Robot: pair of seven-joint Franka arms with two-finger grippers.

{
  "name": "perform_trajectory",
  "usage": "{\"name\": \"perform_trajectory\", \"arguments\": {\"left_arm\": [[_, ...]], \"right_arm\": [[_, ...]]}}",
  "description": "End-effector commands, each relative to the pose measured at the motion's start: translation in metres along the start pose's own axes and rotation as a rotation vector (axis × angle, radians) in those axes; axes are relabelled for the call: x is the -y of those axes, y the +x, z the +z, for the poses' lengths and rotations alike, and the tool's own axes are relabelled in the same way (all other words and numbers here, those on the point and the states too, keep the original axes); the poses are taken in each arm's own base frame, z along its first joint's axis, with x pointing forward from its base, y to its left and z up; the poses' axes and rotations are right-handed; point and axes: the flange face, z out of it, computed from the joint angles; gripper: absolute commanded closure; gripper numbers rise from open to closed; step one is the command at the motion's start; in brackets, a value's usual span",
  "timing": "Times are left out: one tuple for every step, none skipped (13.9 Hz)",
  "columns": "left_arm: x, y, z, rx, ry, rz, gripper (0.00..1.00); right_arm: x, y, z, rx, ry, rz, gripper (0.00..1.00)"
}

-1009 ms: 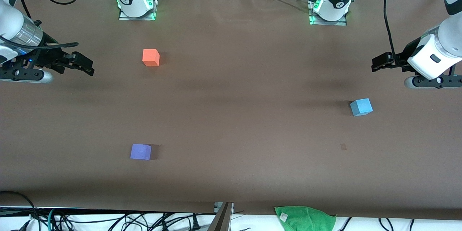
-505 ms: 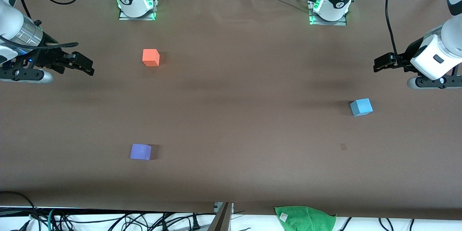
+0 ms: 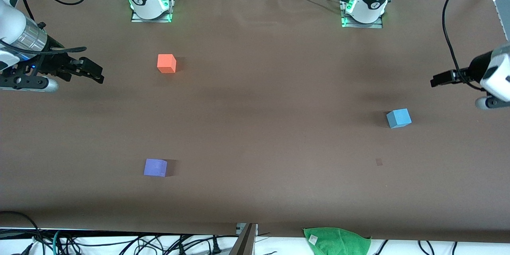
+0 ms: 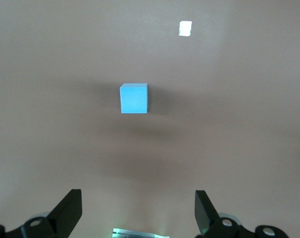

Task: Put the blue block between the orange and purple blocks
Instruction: 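Reach the left gripper down toward the light-blue cube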

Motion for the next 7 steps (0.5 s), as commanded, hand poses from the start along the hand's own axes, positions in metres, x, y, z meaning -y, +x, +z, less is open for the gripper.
{"name": "perform_trajectory", "arguments": {"left_arm": [[0.004, 0.025, 0.01, -0.028, 0.02, -0.002, 0.0], [0.003, 0.036, 0.02, -0.046, 0.053, 0.003, 0.0], [0.004, 0.048, 0.039, -0.038, 0.06, 0.003, 0.0], [0.003, 0.058, 0.056, -0.021, 0.061, 0.002, 0.0], [0.004, 0.067, 0.073, 0.001, 0.065, -0.006, 0.0], [0.004, 0.076, 0.091, 0.015, 0.064, -0.01, 0.0], [0.003, 0.083, 0.109, 0.03, 0.067, -0.015, 0.0]], "right_arm": [[-0.002, -0.004, -0.003, 0.005, 0.018, -0.012, 0.0], [-0.002, -0.004, -0.003, 0.005, 0.018, -0.012, 0.0], [-0.002, -0.004, -0.004, 0.003, 0.018, -0.013, 0.0], [-0.002, -0.004, -0.002, 0.006, 0.017, -0.011, 0.0], [-0.002, -0.004, -0.003, 0.005, 0.018, -0.012, 0.0], [-0.002, -0.004, -0.003, 0.005, 0.018, -0.012, 0.0], [-0.002, -0.004, -0.003, 0.005, 0.018, -0.012, 0.0]]}}
